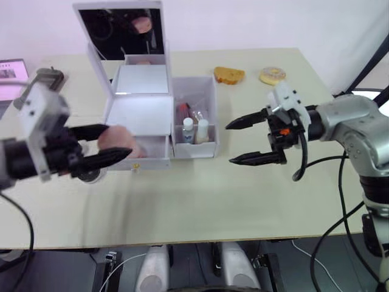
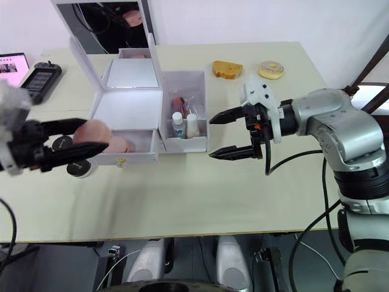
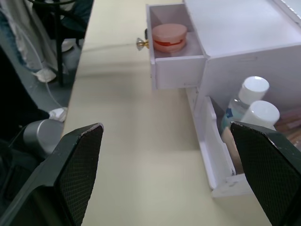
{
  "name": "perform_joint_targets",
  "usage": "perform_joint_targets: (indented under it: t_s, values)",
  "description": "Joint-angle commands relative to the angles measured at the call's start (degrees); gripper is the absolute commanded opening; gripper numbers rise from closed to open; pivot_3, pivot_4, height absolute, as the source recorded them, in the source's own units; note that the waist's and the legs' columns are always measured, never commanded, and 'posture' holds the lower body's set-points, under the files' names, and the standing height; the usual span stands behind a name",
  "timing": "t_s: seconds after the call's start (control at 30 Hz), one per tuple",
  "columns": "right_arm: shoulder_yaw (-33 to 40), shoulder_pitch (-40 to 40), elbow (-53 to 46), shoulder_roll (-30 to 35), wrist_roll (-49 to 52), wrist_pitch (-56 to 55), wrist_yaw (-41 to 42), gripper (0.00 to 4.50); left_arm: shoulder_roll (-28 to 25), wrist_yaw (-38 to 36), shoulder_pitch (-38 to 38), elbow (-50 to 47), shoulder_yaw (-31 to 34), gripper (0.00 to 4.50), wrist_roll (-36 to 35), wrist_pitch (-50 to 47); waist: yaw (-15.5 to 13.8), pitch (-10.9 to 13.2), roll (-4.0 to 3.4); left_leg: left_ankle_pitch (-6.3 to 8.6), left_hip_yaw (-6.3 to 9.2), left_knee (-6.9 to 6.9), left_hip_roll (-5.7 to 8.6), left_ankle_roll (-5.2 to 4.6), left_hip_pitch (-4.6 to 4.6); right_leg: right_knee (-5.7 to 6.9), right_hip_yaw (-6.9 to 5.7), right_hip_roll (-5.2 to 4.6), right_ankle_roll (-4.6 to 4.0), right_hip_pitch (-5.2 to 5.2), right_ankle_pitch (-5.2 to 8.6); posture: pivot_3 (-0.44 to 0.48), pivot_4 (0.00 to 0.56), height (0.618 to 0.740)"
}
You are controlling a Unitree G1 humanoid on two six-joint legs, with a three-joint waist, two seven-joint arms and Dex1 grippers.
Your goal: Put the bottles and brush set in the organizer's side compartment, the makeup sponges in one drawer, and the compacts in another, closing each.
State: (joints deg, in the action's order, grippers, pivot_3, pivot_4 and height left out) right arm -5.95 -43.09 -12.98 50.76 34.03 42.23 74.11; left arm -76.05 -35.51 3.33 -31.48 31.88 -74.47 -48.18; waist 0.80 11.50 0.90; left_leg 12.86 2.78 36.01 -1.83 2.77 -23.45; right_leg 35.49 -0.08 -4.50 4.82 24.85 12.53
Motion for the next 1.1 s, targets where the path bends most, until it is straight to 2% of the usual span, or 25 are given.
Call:
perform_joint_targets:
  t_s: [0.03, 0.1, 0.2, 0.33, 0.57, 0.87, 1.1]
  values:
    - [4.2, 2.1, -4.3, 1.0, 1.7, 1.3, -2.7, 4.5, 1.3, -2.6, 11.2, 4.9, -13.0, 2.68, 6.3, 1.4, 0.0, 0.0, -0.03, 0.0, -0.02, 0.0, 0.01, 0.0, 0.01, 0.0, 0.01, 0.0, 0.01, -0.01, 0.01, 0.0, 0.15, 0.74]
    - [5.6, 3.9, -6.1, 1.3, 2.3, 2.3, -4.2, 4.5, 3.7, -4.3, 17.7, 7.4, -20.2, 2.68, 11.7, 1.5, 0.1, 0.0, -0.05, 0.0, -0.02, -0.01, 0.0, 0.0, 0.0, 0.04, 0.01, 0.02, 0.03, 0.01, -0.01, 0.0, 0.15, 0.74]
    - [7.2, 5.9, -8.5, 1.5, 3.1, 3.5, -6.3, 4.5, 7.1, -7.2, 23.8, 10.5, -27.5, 2.68, 19.0, 2.0, 0.1, 0.0, -0.03, -0.01, -0.01, 0.02, -0.01, -0.01, 0.02, 0.11, 0.01, 0.05, 0.04, 0.02, -0.01, 0.0, 0.15, 0.74]
    - [9.2, 8.0, -10.7, 2.2, 4.3, 4.8, -8.2, 4.5, 11.0, -9.7, 28.4, 12.8, -32.0, 2.68, 24.3, 1.5, 0.0, 0.0, 0.0, -0.01, -0.01, 0.07, -0.01, -0.01, 0.01, 0.1, 0.01, 0.05, 0.05, -0.01, 0.0, 0.0, 0.15, 0.74]
    - [10.2, 9.3, -12.0, 2.8, 5.5, 5.4, -10.0, 4.5, 14.9, -12.1, 29.6, 12.2, -32.3, 2.68, 27.5, -0.2, 0.1, 0.0, 0.01, -0.01, 0.0, 0.08, -0.01, -0.01, 0.01, 0.11, 0.02, 0.03, 0.06, -0.02, 0.0, 0.0, 0.15, 0.74]
    - [9.7, 9.0, -11.6, 2.8, 5.6, 5.1, -10.7, 4.5, 15.0, -14.6, 26.4, 9.7, -31.3, 2.68, 31.4, 0.1, 0.0, 0.0, 0.01, -0.01, 0.03, 0.13, -0.01, -0.02, 0.01, 0.17, 0.02, 0.03, 0.06, -0.03, 0.0, 0.0, 0.15, 0.74]
    - [9.3, 8.4, -11.0, 3.0, 5.3, 4.7, -10.6, 4.5, 17.3, -14.1, 27.5, 10.3, -31.7, 2.68, 35.1, 0.5, -0.1, 0.0, 0.02, -0.02, 0.05, 0.22, -0.01, -0.02, 0.03, 0.31, 0.02, 0.03, 0.09, -0.03, 0.02, 0.0, 0.15, 0.74]
